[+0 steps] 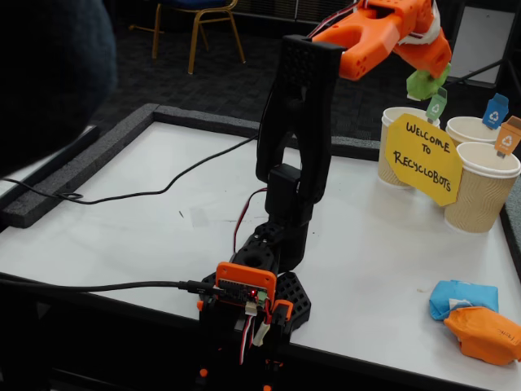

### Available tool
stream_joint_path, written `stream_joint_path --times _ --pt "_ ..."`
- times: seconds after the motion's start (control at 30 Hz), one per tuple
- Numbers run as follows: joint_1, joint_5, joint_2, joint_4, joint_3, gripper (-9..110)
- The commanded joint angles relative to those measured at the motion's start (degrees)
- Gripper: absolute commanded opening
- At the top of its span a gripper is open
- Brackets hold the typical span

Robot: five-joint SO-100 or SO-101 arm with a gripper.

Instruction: Sort rubbish by color.

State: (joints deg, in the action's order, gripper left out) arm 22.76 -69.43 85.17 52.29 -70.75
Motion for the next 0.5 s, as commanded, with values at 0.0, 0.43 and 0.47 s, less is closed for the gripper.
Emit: stream_joint_path --times 0.0,0.43,0.47 --pt "-1.6 -1.1 2.5 -4.2 5.7 0" --pt "-1.9 -1.1 2.5 -4.0 3.8 1" --pt "-1.8 -1.1 2.5 -4.0 3.7 4"
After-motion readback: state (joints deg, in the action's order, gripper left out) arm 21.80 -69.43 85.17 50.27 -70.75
